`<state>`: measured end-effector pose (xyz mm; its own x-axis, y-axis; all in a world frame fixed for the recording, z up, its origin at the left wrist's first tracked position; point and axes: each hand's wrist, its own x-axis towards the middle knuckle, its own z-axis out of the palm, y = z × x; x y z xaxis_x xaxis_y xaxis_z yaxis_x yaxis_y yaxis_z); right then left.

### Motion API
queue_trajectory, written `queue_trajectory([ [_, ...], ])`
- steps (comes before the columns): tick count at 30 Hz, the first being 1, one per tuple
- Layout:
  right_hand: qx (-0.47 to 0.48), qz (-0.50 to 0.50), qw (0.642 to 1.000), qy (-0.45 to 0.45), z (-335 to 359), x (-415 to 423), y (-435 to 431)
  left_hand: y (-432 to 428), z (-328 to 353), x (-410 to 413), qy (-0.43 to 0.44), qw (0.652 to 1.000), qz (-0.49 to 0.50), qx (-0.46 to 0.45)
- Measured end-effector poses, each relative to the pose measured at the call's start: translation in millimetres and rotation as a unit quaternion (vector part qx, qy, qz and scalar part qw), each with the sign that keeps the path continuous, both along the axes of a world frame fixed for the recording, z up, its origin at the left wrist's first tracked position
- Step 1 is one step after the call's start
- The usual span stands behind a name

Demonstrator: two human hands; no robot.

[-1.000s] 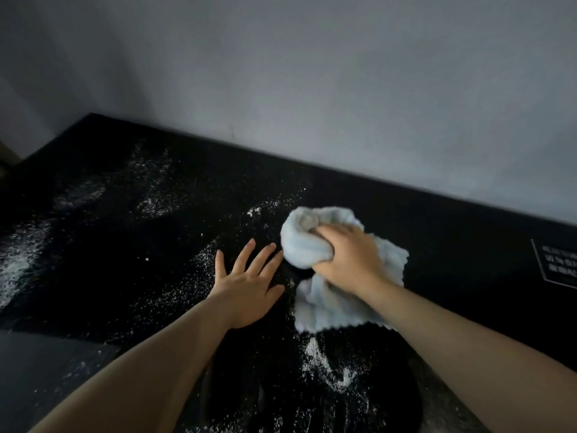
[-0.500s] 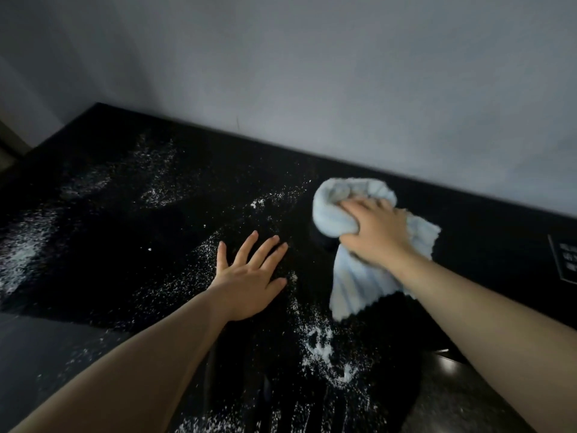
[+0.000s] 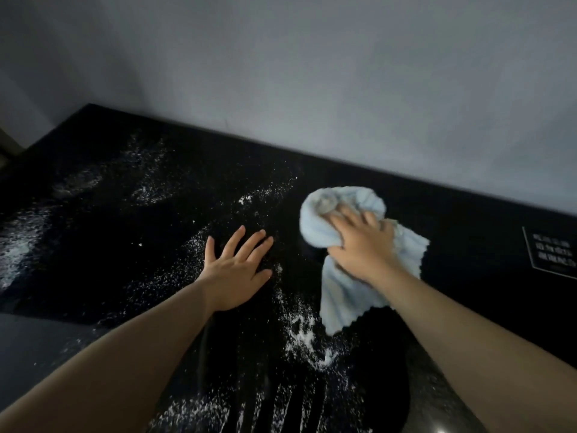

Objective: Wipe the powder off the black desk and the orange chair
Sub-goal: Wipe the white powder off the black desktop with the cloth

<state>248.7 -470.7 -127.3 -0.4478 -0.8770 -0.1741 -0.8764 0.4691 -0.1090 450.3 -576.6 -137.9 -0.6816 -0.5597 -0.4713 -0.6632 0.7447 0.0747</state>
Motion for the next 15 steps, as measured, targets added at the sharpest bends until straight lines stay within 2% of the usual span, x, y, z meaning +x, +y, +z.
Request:
queue_trajectory([
  [2,0.009,0.092,0.996,-0.017,4.3,21.3,18.6,0.9,-1.0,0.2,0.008,1.0,0.007,-0.004],
  [3,0.001,0.125,0.99,-0.063,8.3,27.5,27.6,1.5,-1.8,0.3,0.012,1.0,0.011,-0.005],
  [5,-0.065,0.136,0.97,-0.193,15.3,25.9,40.0,4.4,-2.6,0.0,0.022,0.999,0.025,0.002],
  [6,-0.117,0.1,0.964,-0.217,14.4,14.6,40.6,6.4,-2.7,-0.5,0.024,0.999,0.034,0.011],
  [7,-0.151,0.035,0.967,-0.204,13.2,-2.1,38.7,8.3,-2.8,-1.2,0.024,0.999,0.041,0.021],
  [8,-0.142,-0.039,0.976,-0.159,14.0,-18.7,37.3,11.0,-2.1,-1.5,0.024,0.998,0.045,0.028],
  [10,-0.029,-0.128,0.989,-0.06,11.1,-37.1,36.6,15.6,-1.6,0.5,0.022,0.998,0.049,0.031],
  [12,0.034,-0.108,0.993,-0.024,2.1,-30.4,37.7,19.3,-2.1,4.0,0.018,0.998,0.05,0.028],
  [15,-0.023,0.0,1.0,0.012,-4.6,15.6,56.9,23.9,-1.0,6.9,0.015,0.998,0.052,0.025],
])
